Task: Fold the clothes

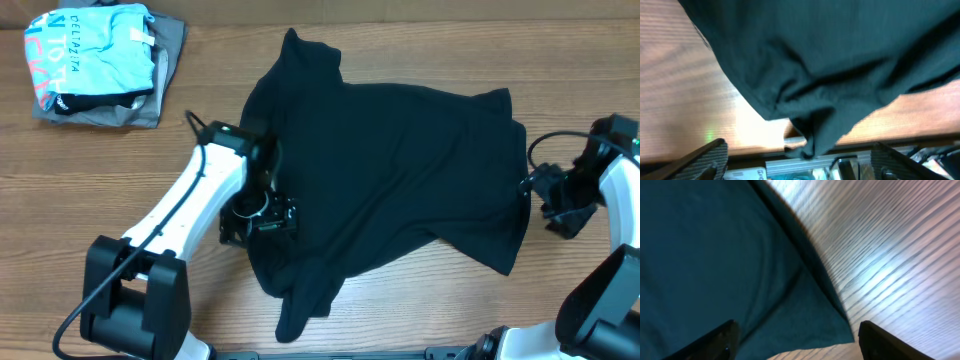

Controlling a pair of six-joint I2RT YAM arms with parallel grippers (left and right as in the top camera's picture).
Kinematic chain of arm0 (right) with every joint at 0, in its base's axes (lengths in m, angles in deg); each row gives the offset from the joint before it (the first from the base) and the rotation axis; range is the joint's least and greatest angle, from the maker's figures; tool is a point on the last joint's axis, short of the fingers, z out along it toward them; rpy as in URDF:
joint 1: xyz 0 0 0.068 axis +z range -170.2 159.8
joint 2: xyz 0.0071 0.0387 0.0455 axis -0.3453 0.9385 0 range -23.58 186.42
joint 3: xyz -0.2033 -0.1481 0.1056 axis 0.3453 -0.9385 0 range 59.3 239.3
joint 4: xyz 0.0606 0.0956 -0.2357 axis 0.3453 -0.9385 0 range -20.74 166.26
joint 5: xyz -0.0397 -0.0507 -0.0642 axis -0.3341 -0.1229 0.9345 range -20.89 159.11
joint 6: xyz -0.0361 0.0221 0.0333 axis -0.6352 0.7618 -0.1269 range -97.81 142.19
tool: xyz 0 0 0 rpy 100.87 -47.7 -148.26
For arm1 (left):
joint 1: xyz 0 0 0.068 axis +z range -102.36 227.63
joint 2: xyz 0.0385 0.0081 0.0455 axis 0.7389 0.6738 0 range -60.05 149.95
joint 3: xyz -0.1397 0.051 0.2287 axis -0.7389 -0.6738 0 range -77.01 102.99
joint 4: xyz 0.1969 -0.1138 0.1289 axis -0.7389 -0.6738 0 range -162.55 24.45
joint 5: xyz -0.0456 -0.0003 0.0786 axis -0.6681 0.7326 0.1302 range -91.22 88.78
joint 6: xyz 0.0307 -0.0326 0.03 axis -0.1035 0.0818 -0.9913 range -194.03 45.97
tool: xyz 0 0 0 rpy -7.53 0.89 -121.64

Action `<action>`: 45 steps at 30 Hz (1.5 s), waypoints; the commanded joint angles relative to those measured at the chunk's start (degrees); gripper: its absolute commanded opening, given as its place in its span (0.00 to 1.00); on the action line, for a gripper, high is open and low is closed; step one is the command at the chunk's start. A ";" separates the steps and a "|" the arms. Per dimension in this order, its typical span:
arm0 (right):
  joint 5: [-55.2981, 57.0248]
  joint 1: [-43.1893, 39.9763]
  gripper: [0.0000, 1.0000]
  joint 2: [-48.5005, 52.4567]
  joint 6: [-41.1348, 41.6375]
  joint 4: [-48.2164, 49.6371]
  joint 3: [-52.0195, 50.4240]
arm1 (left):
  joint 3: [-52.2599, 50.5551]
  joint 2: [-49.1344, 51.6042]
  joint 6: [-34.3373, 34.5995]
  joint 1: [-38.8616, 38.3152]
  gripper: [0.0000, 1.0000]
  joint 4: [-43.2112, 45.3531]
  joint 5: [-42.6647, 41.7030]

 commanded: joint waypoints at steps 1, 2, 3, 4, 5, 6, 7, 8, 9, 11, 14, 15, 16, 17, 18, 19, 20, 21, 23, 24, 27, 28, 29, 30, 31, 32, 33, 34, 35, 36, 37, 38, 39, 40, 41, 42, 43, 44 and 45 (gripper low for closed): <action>-3.41 0.00 0.75 -0.74 1.49 1.53 -5.11 | -0.07 -0.85 -1.99 2.21 0.97 2.38 0.79; -3.15 -0.02 0.72 -0.74 2.47 1.53 -6.36 | -0.07 -0.85 -1.99 2.43 0.99 3.19 0.79; -3.17 -0.02 0.69 -0.74 2.73 1.75 -7.41 | -0.07 -0.85 -1.97 2.60 1.00 4.00 0.76; -3.06 -0.02 0.65 -0.76 3.61 1.99 -8.63 | -0.07 -0.85 -1.99 2.64 1.00 4.92 0.79; -3.13 -0.02 0.62 -0.76 4.09 2.14 -9.44 | -0.07 -0.85 -1.99 2.64 1.00 5.60 0.79; -3.04 -0.02 0.60 -0.76 4.76 2.16 -10.14 | -0.07 -0.85 -1.99 2.64 1.00 6.21 0.81; -2.69 -0.02 0.59 -0.81 5.29 2.16 -10.73 | -0.07 -0.81 -1.99 2.64 1.00 6.82 0.85; -2.69 -0.02 0.58 -0.98 5.42 2.19 -11.21 | -0.07 -0.81 -1.99 2.64 1.00 7.23 0.96; -2.75 -0.02 0.57 -1.27 5.49 2.19 -11.58 | -0.07 -0.81 -2.01 2.64 1.00 7.63 1.03; -2.71 -0.02 0.57 -2.38 6.67 2.16 -12.52 | -0.07 -0.81 -1.99 2.64 1.00 8.04 1.29; -2.73 -0.02 0.57 -5.20 8.09 2.84 -14.45 | -0.07 -0.81 -1.99 2.64 1.00 8.07 1.64; -2.82 0.00 0.57 -6.12 8.46 3.17 -15.10 | -0.07 -0.81 -1.99 2.64 1.00 8.09 1.84; -2.95 0.00 0.58 -7.17 8.41 3.87 -16.00 | -0.07 -0.81 -1.99 2.64 1.00 8.15 2.12; -2.95 -0.02 0.58 -8.07 8.41 4.83 -17.00 | -0.07 -0.81 -1.99 2.64 1.00 8.28 2.47; -2.95 -0.02 0.58 -8.52 8.41 5.64 -17.73 | -0.07 -0.81 -1.99 2.64 1.00 8.50 2.75; -3.41 -0.02 0.58 -8.79 8.41 6.67 -18.58 | -0.07 -0.81 -1.99 2.64 1.00 8.85 2.86; -4.33 0.00 0.58 -8.79 8.41 7.30 -19.19 | -0.07 -0.81 -1.99 2.64 1.00 9.25 2.84; -5.35 0.00 0.58 -8.74 8.41 7.69 -19.76 | -0.07 -0.81 -1.99 2.64 1.00 9.60 2.84; -7.04 -0.02 0.57 -8.74 8.44 8.85 -21.18 | -0.07 -0.81 -1.99 2.64 1.00 10.05 2.84; -7.45 0.00 0.56 -8.74 8.44 9.57 -21.86 | -0.07 -0.81 -1.99 2.64 1.00 10.23 2.84; -7.34 -0.02 0.51 -8.74 9.62 11.91 -23.98 | -0.07 -0.81 -2.01 2.64 1.00 10.51 2.86; -7.34 -0.02 0.48 -8.74 9.75 12.66 -24.55 | -0.07 -0.81 -2.03 2.64 1.00 10.51 2.86; -7.30 -0.02 0.44 -8.74 9.79 13.38 -25.14 | -0.07 -0.81 -2.03 2.64 1.00 10.49 2.86; -7.19 -0.02 0.41 -8.74 10.27 14.27 -25.92 | -0.07 -0.81 -2.03 2.64 1.00 10.47 2.86; -7.17 -0.02 0.35 -8.74 11.21 15.02 -26.69 | -0.07 -0.81 -2.03 2.64 1.00 10.47 2.86; -7.19 -0.02 0.33 -8.74 11.45 15.50 -27.17 | -0.07 -0.81 -2.03 2.64 1.00 10.47 2.86; -7.17 -0.02 0.33 -8.74 11.43 16.11 -27.71 | -0.07 -0.81 -2.03 2.64 1.00 10.47 2.86; -7.17 -0.02 0.33 -8.74 11.43 16.59 -28.13 | -0.07 -0.81 -2.03 2.64 1.00 10.49 2.86; -7.17 -0.02 0.33 -8.74 11.45 17.11 -28.48 | -0.07 -0.81 -2.03 2.64 1.00 10.51 2.86; -7.17 -0.02 0.33 -8.74 11.45 17.88 -29.09 | -0.07 -0.81 -2.03 2.64 1.00 10.62 2.86; -7.19 -0.02 0.33 -8.74 11.45 18.38 -29.55 | -0.07 -0.81 -2.03 2.64 1.00 10.67 2.86; -7.17 -0.02 0.33 -8.74 11.45 18.60 -29.77 | -0.07 -0.81 -2.03 2.64 1.00 10.67 2.86; -7.19 -0.02 0.33 -8.74 11.45 18.95 -30.23 | -0.07 -0.81 -2.03 2.64 1.00 10.62 2.86; -7.17 -0.02 0.33 -8.74 11.52 19.10 -30.51 | -0.07 -0.81 -2.03 2.64 1.00 10.64 2.86; -7.13 -0.02 0.33 -8.74 11.65 19.12 -30.64 | -0.07 -0.81 -2.03 2.64 1.00 10.64 2.86; -6.88 -0.02 0.30 -8.74 11.67 19.10 -30.64 | -0.07 -0.81 -2.03 2.64 1.00 10.64 2.86; -6.34 -0.02 0.29 -8.74 12.17 19.12 -30.62 | -0.07 -0.81 -2.03 2.64 1.00 10.67 2.86; -5.42 -0.02 0.27 -8.74 13.05 19.10 -30.62 | -0.07 -0.81 -2.03 2.64 1.00 10.71 2.86; -4.52 -0.02 0.24 -8.74 13.68 19.10 -30.60 | -0.07 -0.81 -2.05 2.64 1.00 10.69 2.86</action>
